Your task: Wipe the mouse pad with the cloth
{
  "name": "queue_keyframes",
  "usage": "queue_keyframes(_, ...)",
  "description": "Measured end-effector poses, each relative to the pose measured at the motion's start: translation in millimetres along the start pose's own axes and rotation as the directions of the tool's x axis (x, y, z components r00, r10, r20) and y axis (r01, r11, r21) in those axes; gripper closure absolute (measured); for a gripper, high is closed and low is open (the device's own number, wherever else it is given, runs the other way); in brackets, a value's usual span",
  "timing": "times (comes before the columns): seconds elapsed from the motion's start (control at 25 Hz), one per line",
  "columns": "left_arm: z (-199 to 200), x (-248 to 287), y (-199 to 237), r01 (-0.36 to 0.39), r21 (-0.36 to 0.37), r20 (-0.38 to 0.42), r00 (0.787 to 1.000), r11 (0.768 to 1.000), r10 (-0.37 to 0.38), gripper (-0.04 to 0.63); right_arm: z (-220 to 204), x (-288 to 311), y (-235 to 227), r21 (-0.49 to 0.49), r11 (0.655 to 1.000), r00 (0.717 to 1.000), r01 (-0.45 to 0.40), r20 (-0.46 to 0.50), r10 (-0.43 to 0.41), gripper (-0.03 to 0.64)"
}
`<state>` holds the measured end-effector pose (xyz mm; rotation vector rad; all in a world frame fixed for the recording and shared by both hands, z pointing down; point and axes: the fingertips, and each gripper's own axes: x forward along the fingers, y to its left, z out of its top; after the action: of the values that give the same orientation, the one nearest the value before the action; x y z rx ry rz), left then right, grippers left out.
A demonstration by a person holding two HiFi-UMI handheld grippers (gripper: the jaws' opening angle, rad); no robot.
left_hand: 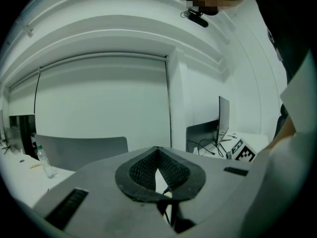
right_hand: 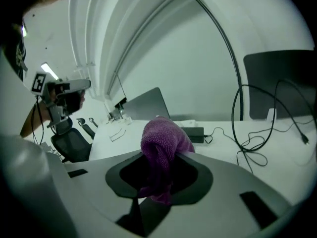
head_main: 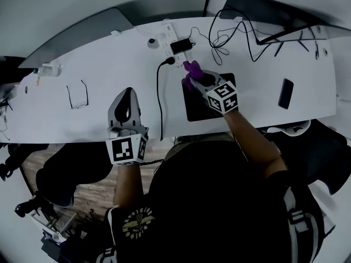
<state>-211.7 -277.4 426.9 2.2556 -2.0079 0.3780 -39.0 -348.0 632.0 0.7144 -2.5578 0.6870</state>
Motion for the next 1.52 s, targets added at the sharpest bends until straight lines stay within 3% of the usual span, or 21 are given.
queue_keyframes(0.2, -3, -5, 5, -0.030, 0.008, -0.017, 0.999, 1.000, 0.030, 0.594, -54, 42, 2, 0.017, 0.999, 0.988, -0.035, -0.153, 0.038, 0.506)
queue_keyframes(0.44, -8, -8, 10, -0.055, 0.004, -0.030, 0.998, 0.998, 0.055, 0.594, -89, 48, -25, 0.001, 0.997, 0.954, 0.074, -0.292, -0.070, 0.506)
queue_keyframes(1.04, 17, 0, -1, -0.022, -0.001, 0.054, 0.998, 1.000, 0.022, 0.594, -112, -24, -99, 0.011, 0.959, 0.906, 0.283, -0.331, -0.264, 0.506)
queue_keyframes(1.52, 22, -9, -1, 0.008, 0.009, 0.073, 0.997, 1.000, -0.008, 0.594, -139, -96, -150, 0.037, 0.884, 0.829, 0.466, -0.366, -0.422, 0.506)
